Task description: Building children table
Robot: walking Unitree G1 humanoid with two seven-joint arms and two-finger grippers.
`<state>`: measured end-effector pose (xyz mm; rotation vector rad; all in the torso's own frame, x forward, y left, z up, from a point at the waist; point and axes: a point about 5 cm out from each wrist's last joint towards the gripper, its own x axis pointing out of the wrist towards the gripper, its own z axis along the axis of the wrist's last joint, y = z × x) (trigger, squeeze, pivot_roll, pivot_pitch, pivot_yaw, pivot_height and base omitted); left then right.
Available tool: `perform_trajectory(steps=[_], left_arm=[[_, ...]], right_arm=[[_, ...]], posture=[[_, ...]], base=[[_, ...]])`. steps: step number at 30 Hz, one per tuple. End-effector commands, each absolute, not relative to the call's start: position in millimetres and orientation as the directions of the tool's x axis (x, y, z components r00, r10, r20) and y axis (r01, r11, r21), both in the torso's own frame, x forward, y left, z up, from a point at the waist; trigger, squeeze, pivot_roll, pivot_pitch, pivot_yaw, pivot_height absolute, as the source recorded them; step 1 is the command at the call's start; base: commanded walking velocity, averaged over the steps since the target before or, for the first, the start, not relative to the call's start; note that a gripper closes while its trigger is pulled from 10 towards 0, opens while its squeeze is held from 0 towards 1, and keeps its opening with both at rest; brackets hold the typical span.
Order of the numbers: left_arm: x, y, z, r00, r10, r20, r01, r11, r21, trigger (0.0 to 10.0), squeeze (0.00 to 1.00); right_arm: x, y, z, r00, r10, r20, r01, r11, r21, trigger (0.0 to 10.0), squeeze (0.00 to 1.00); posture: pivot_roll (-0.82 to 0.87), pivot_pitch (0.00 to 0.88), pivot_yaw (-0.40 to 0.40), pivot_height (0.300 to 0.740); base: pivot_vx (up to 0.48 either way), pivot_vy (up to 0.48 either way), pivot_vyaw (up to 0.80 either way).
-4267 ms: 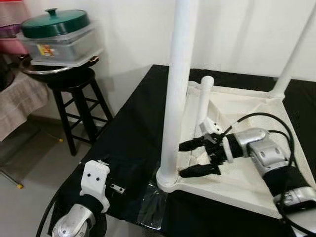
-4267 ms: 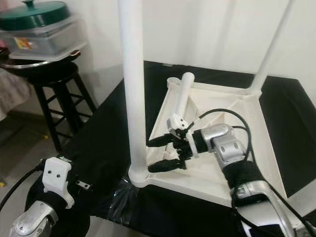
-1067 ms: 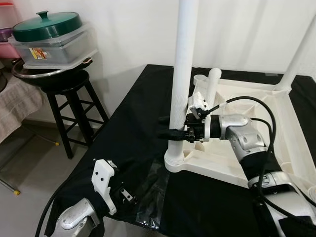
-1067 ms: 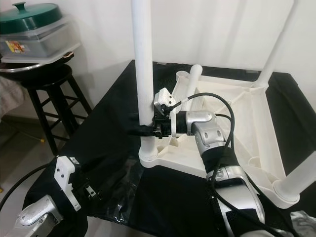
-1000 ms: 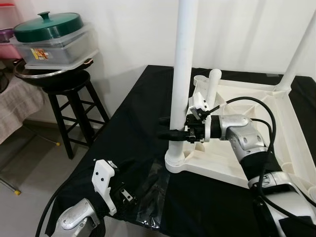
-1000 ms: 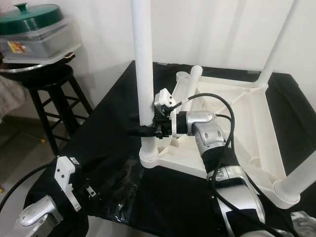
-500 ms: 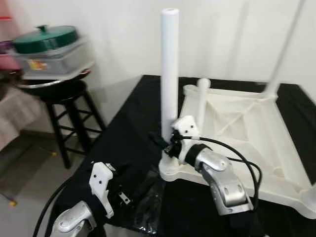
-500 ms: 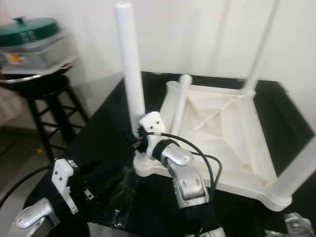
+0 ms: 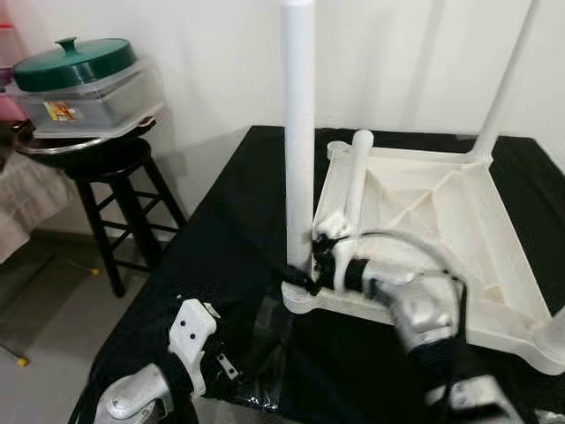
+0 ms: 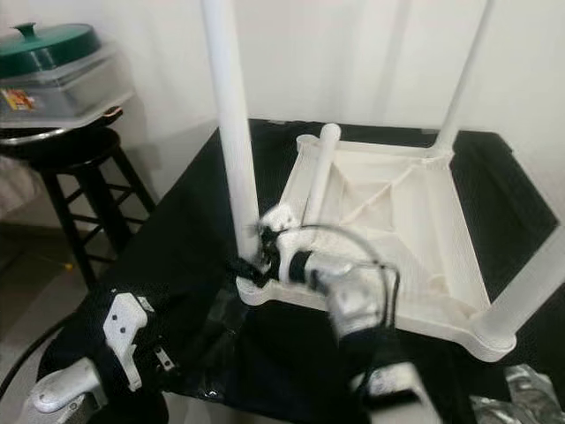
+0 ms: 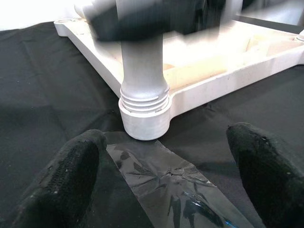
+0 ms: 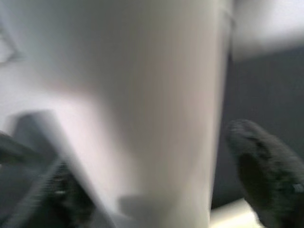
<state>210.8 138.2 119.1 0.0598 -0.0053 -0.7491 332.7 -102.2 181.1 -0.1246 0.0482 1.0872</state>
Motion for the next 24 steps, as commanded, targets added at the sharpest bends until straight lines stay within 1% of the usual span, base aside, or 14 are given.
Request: perform_trajectory(steps=[1,2,3,4,5,6,7,8,10,11,14,19,23,24], left_arm=[[211.6,141.1,116.3,0.727,-0.685,-0.045,0.686,0.723,0.084,10.0,0.0],[211.9,140.6,115.8,0.724,-0.688,-0.045,0.689,0.72,0.081,10.0,0.0],[212.3,140.0,115.4,0.72,-0.693,-0.045,0.694,0.716,0.075,10.0,0.0],[212.3,140.0,115.4,0.72,-0.693,-0.045,0.694,0.716,0.075,10.0,0.0],[213.1,139.0,114.2,0.715,-0.698,-0.045,0.699,0.712,0.066,10.0,0.0],[213.1,139.0,114.2,0.715,-0.698,-0.045,0.699,0.712,0.066,10.0,0.0],[213.3,138.7,113.8,0.713,-0.699,-0.046,0.701,0.711,0.063,10.0,0.0],[213.5,138.2,113.6,0.713,-0.7,-0.046,0.701,0.71,0.062,10.0,0.0],[213.6,137.9,113.5,0.713,-0.7,-0.046,0.701,0.71,0.061,10.0,0.0],[213.6,137.4,113.4,0.713,-0.7,-0.045,0.701,0.711,0.058,10.0,0.0],[213.5,136.7,113.7,0.713,-0.7,-0.043,0.701,0.711,0.052,10.0,0.0],[213.3,137.2,114.4,0.716,-0.697,-0.034,0.698,0.715,0.04,10.0,0.0],[212.9,138.5,115.4,0.719,-0.694,-0.032,0.695,0.719,0.023,10.0,0.0],[212.0,138.9,115.7,0.72,-0.694,-0.033,0.694,0.719,0.022,10.0,0.0]], right_arm=[[328.3,-94.9,182.7,0.406,0.91,-0.083,-0.913,0.399,-0.087,10.0,1.0],[324.7,-95.9,187.3,0.332,0.939,-0.086,-0.94,0.323,-0.109,10.0,0.17],[324.5,-97.3,189.2,0.253,0.96,-0.12,-0.964,0.239,-0.117,10.0,0.0],[324.5,-97.3,189.2,0.253,0.96,-0.12,-0.964,0.239,-0.117,10.0,0.0],[331.1,-99.1,190.6,0.142,0.975,-0.172,-0.987,0.126,-0.101,10.0,0.0],[331.1,-99.1,190.6,0.142,0.975,-0.172,-0.987,0.126,-0.101,10.0,0.0],[334.0,-98.9,191.2,0.122,0.976,-0.18,-0.99,0.107,-0.092,10.0,0.0],[338.6,-98.4,191.3,0.118,0.976,-0.182,-0.991,0.104,-0.083,2.9,0.0],[341.4,-98.1,191.4,0.118,0.976,-0.182,-0.991,0.105,-0.077,2.9,0.0],[343.4,-98.5,191.0,0.107,0.977,-0.183,-0.993,0.097,-0.061,0.0,0.0],[346.7,-99.9,189.8,0.08,0.981,-0.174,-0.997,0.077,-0.022,0.0,0.0],[346.5,-104.0,182.6,0.063,0.982,-0.179,-0.998,0.066,0.01,0.0,0.0],[343.2,-109.5,174.0,0.103,0.981,-0.161,-0.994,0.107,0.015,0.0,0.0],[341.0,-108.8,167.2,0.166,0.974,-0.156,-0.985,0.171,0.023,0.0,0.0]], posture=[[-0.02,0.004,0.032,0.74],[-0.02,0.0,0.032,0.74],[-0.02,0.0,0.033,0.74],[-0.02,0.0,0.033,0.74],[-0.01,0.0,0.032,0.74],[-0.01,0.0,0.032,0.74],[-0.01,0.0,0.032,0.74],[0.0,0.0,0.033,0.74],[0.0,0.0,0.033,0.74],[0.0,0.0,0.032,0.74],[0.01,0.0,0.031,0.74],[0.0,0.0,0.032,0.74],[-0.01,0.017,0.034,0.74],[-0.02,0.028,0.033,0.74]], base=[[0.0,0.0,0.0],[0.0,0.0,0.0],[0.0,0.0,0.0],[0.0,0.0,0.0],[0.0,0.0,0.0],[0.0,0.0,0.0],[0.0,0.0,0.0],[0.0,0.0,0.0],[0.0,0.0,0.0],[0.0,0.0,0.0],[0.0,0.0,0.0],[0.0,0.0,0.0],[0.0,0.0,0.0],[0.0,0.0,0.0]])
